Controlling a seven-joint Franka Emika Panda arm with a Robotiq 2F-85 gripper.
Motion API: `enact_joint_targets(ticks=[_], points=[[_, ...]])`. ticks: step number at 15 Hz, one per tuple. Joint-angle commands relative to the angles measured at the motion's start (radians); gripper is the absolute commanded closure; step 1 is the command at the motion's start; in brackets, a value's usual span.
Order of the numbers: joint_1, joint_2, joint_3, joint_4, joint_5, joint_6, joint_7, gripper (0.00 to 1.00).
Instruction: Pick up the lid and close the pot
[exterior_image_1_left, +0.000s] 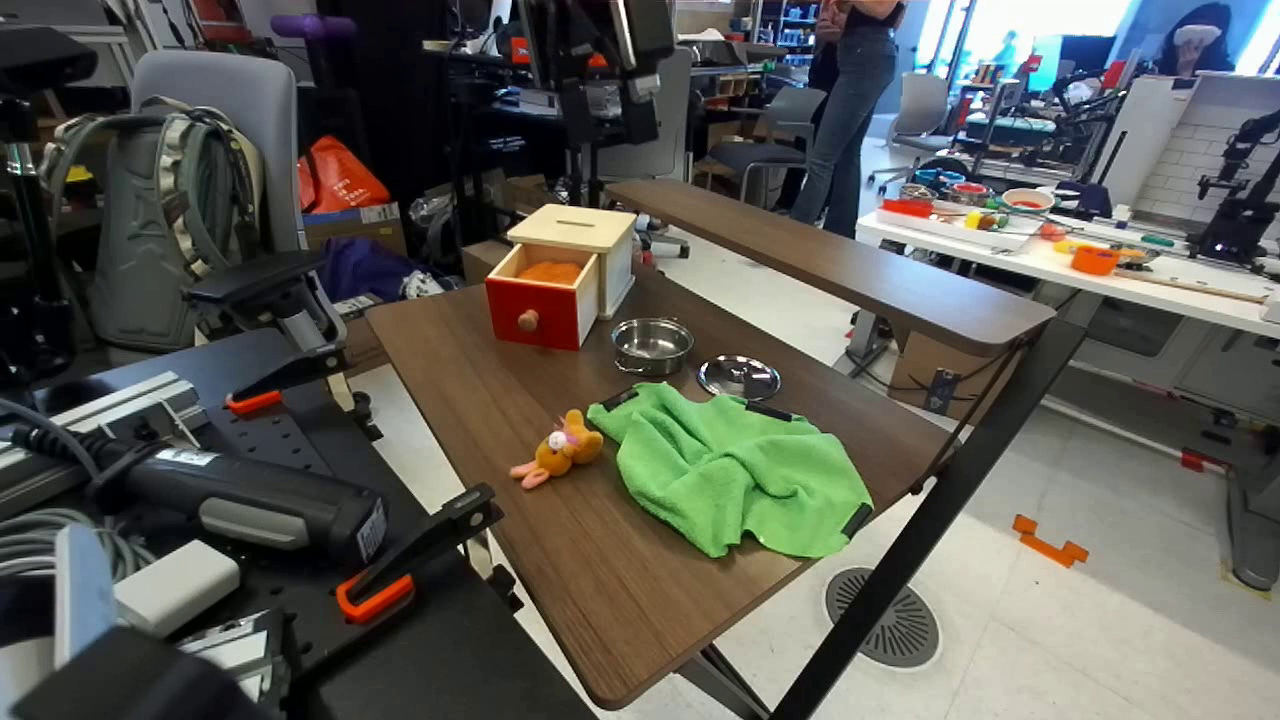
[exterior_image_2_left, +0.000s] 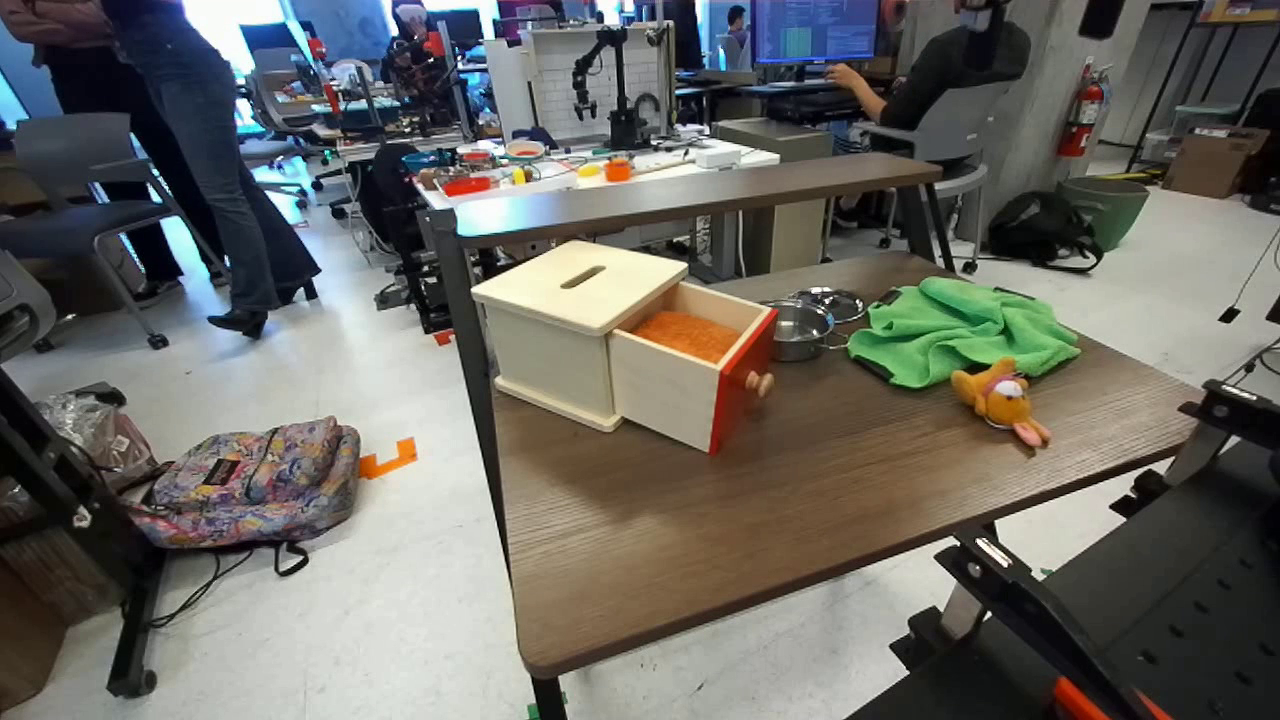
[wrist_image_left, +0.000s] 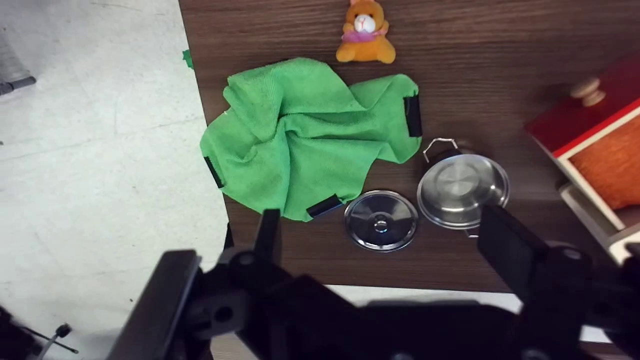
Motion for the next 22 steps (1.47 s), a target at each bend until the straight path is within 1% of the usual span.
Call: enact_joint_targets(ticks=[1, 4, 7, 11, 15, 22], points=[[0.007, 0.150, -0.047, 0.110, -0.063, 0.061, 0.129, 0.00], [0.034, 0.253, -0.101, 0.173, -0.089, 0.114, 0.221, 0.00], [0.069, 0.347, -0.160, 0.236, -0.091, 0.155, 0.304, 0.00], [0.115, 0.464, -0.218, 0.324, -0.055, 0.158, 0.376, 0.00], [0.131, 0.552, -0.222, 0.387, 0.015, 0.180, 0.399, 0.00], [0.092, 0.671, -0.193, 0.515, 0.253, 0.204, 0.365, 0.00]])
